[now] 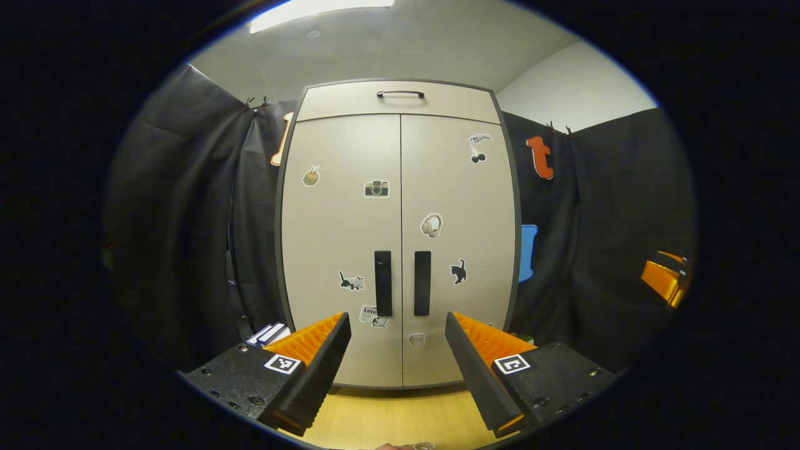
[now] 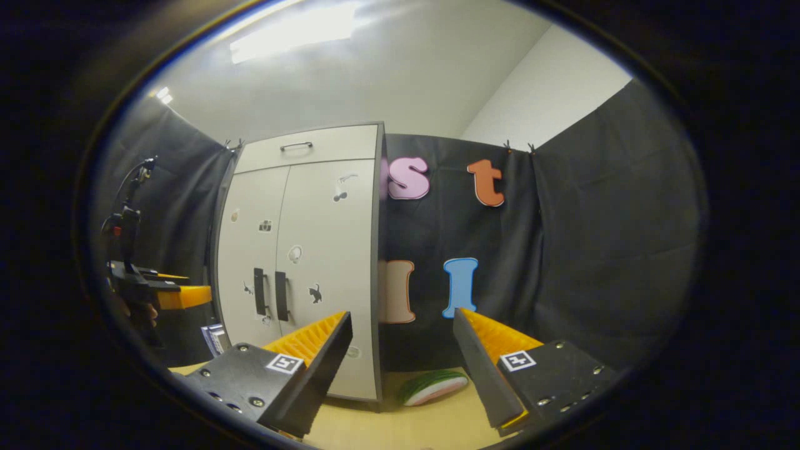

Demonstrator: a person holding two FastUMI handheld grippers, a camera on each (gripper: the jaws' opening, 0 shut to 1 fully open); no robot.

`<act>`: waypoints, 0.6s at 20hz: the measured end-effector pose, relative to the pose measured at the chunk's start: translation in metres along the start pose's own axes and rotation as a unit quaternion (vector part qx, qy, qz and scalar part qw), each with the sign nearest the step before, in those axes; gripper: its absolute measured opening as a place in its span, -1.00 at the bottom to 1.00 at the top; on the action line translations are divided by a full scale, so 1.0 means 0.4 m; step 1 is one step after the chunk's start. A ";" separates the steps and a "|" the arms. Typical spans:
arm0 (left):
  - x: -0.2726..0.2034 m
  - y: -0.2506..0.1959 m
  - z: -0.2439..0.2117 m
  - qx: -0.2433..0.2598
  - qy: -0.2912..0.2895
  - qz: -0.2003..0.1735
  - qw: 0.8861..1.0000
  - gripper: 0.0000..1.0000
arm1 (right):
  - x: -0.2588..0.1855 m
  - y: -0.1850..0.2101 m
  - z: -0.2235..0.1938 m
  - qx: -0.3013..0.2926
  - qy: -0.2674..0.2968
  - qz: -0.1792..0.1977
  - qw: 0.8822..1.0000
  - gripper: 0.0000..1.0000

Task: Grasp the bottle in the cabinet with the left hand and place it on the coaster, then close the right door with the right hand and the left door with the left hand.

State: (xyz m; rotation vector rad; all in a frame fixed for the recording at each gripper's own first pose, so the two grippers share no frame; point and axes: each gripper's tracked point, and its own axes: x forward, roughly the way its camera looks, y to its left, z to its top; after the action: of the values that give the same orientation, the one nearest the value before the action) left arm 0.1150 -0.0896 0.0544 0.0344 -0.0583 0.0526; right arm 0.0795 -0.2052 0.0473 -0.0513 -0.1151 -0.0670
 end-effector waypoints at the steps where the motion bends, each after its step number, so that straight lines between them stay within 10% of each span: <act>1: 0.002 -0.005 -0.007 -0.002 0.004 -0.002 1.000 0.93 | -0.002 -0.005 -0.002 0.004 0.001 -0.003 1.000 0.97; 12: 0.008 -0.017 -0.011 -0.012 0.008 -0.012 1.000 0.94 | -0.041 -0.027 0.002 0.000 0.001 -0.021 1.000 0.97</act>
State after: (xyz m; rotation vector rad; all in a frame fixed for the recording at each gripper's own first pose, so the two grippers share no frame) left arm 0.1187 -0.0959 0.0498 0.0116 -0.0424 0.0276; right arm 0.0624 -0.2150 0.0465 -0.0495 -0.1141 -0.1096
